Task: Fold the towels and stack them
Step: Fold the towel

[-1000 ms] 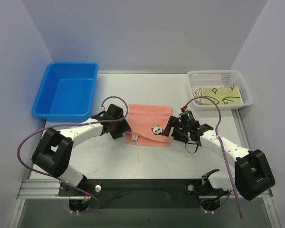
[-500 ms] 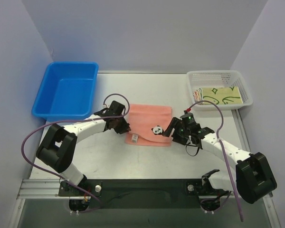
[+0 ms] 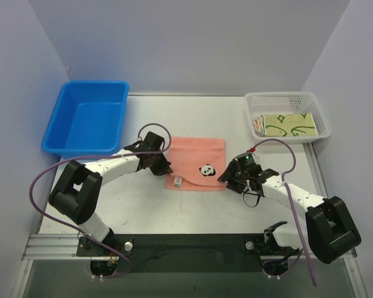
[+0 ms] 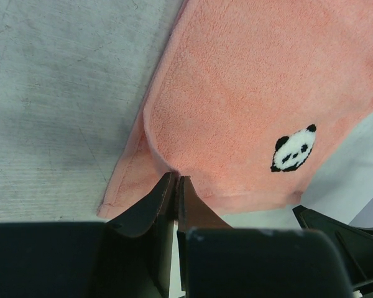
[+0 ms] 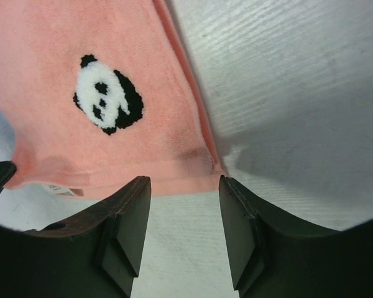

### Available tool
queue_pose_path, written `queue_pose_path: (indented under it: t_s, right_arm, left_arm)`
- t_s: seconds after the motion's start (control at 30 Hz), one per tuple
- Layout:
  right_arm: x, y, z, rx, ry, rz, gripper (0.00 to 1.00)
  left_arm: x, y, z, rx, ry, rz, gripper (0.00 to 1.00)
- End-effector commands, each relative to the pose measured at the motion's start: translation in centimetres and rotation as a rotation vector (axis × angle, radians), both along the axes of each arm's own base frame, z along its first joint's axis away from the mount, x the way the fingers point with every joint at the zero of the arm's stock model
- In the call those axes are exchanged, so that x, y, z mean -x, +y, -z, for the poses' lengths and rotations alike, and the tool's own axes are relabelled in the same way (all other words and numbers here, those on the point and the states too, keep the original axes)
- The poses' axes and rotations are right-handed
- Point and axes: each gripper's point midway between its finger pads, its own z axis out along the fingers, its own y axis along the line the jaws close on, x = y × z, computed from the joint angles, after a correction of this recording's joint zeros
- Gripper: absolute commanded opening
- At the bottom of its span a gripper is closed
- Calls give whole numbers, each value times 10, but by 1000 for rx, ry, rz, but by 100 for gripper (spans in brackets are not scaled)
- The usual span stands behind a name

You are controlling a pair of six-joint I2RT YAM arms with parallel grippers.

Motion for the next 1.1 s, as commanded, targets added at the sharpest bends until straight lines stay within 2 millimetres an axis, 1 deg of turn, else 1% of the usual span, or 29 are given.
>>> queue_pose_path:
  t_s: [0.0,0.07,0.1,0.13,0.23,0.33,0.43,0.5,0.83,0.97,1.07]
  right_arm:
    - [0,-15,2,45,5,72,47]
    - [-1,-14,5,53,20,66,47]
    - [-2,-14,6,54,25,66,46]
    - [-3,-13,8,55,31,67,42]
    - [-6,-10,11,52,34,64,40]
    - [-8,-9,12,57,39,58,37]
    - [-10,-9,12,59,34,57,30]
    - [-11,-10,10,65,24,59,29]
    - [-20,-10,-7,78,-13,45,31]
    - [-22,-8,-9,80,-9,32,32]
    - [-19,-6,-5,78,15,21,34]
  left_arm:
    - [-12,-13,-31,57,-76,35,0]
    - [-13,-13,-33,61,-81,35,0]
    - [-13,-14,-34,61,-85,40,0]
    - [-13,-14,-34,62,-85,42,0]
    - [-13,-16,-36,69,-84,50,0]
    - [-14,-16,-39,71,-94,54,0]
    - [-14,-16,-40,69,-98,60,0]
    - [-14,-16,-40,67,-98,63,0]
    - [-14,-15,-41,59,-104,71,0]
    - [-13,-15,-41,57,-103,75,0]
    - [-13,-14,-39,50,-101,79,0]
